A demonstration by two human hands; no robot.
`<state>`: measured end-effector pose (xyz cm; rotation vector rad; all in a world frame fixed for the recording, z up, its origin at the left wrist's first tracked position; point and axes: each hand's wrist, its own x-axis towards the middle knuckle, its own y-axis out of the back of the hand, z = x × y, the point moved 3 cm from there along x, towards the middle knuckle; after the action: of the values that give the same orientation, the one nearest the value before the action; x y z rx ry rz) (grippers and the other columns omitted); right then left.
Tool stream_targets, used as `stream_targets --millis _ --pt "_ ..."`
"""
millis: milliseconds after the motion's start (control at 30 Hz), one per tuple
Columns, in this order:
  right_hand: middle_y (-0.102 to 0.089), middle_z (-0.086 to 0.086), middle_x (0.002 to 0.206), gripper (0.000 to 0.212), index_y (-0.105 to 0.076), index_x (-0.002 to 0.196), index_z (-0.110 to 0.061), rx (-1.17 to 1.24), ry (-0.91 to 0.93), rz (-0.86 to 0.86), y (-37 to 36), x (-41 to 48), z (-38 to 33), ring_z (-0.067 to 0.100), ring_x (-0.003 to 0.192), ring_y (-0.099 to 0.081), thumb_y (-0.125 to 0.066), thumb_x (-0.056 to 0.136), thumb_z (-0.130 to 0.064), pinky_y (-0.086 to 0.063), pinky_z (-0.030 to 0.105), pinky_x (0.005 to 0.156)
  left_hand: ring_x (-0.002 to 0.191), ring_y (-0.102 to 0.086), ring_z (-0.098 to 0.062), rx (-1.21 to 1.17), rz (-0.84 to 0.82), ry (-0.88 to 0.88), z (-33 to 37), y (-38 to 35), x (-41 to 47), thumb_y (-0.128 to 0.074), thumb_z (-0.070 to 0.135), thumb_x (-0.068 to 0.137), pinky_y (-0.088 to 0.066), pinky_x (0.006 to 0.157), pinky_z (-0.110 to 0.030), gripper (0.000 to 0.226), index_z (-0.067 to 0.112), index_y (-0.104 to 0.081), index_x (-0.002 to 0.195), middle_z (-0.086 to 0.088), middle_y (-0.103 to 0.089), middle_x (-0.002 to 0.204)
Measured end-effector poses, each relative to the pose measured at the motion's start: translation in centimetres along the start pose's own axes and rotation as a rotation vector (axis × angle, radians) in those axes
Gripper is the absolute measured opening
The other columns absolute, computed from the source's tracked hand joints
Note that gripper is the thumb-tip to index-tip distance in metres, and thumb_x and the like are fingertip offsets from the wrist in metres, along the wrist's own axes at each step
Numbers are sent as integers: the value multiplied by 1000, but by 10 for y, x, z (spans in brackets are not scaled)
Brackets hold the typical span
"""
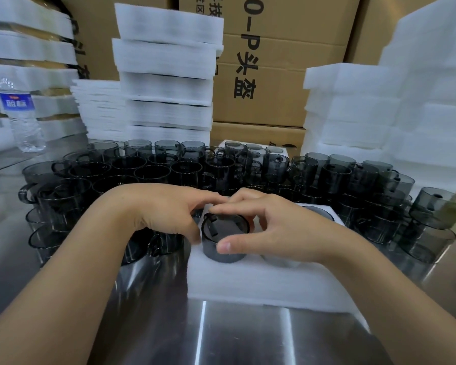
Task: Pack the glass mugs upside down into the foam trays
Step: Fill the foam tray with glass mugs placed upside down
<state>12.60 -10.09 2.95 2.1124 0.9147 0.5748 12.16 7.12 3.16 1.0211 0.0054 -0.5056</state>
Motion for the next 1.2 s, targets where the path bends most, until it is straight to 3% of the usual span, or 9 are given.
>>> stream_targets --millis 133,300,467,600,733,1000,1067,1133,1200 --pt "-50 -29 101 56 -59 122 -46 -50 -15 -29 2 2 0 -3 96 -53 -75 69 -54 -43 19 89 131 -40 -1 -123 -10 -4 1 -2 -2 -69 19 70 -33 112 -36 71 57 -43 124 21 -44 142" --pt "-48 -29 101 58 -55 122 -53 -77 -14 -58 0 2 2 -1 88 -51 -74 67 -58 -41 13 81 136 -33 0 -189 34 44 -4 -1 -1 -57 6 86 -24 117 -33 63 41 -46 136 20 -38 148" --pt "-43 -33 86 55 -60 115 -52 -132 -23 -30 1 5 3 -16 77 -45 -77 63 -59 -32 1 68 131 -40 -5 -176 157 96 -6 0 2 -51 16 96 -26 116 -35 45 39 -50 134 12 -47 142" --pt "-40 -36 84 59 -62 115 -49 -189 -41 -31 -2 9 3 -15 77 -42 -76 59 -63 -33 12 65 130 -42 -8 -94 153 96 -5 -2 4 -53 21 96 -30 114 -36 47 37 -44 139 9 -48 141" --pt "-40 -25 85 65 -60 116 -51 -208 -62 -32 -3 10 5 -7 75 -43 -73 55 -68 -33 20 65 125 -49 -15 -35 185 118 -5 -2 6 -60 26 92 -38 108 -40 53 37 -41 141 3 -51 137" --pt "-42 -25 85 71 -51 117 -61 -203 -27 6 -8 5 14 -4 91 -41 -59 49 -81 -32 19 79 123 -51 -16 -61 202 126 -6 -2 8 -63 27 89 -41 105 -41 55 38 -42 139 3 -53 134" --pt "-45 -29 86 72 -55 117 -56 -156 -36 28 -6 4 14 -9 87 -44 -56 50 -82 -33 16 75 123 -50 -16 -48 201 128 -5 -3 8 -61 26 90 -41 105 -41 52 38 -43 137 3 -53 134" --pt "-56 -26 83 55 -64 109 -47 -43 -45 158 1 5 14 -8 73 -51 -55 63 -76 -38 16 65 119 -53 -18 -12 209 115 -2 -2 9 -59 27 92 -42 103 -43 45 39 -47 134 2 -56 129" --pt "-61 -17 67 26 -70 88 -42 85 -48 368 10 5 14 -5 56 -52 -50 86 -58 -40 19 59 115 -54 -15 17 213 113 1 -3 8 -55 35 94 -43 101 -37 43 38 -46 135 5 -56 127"
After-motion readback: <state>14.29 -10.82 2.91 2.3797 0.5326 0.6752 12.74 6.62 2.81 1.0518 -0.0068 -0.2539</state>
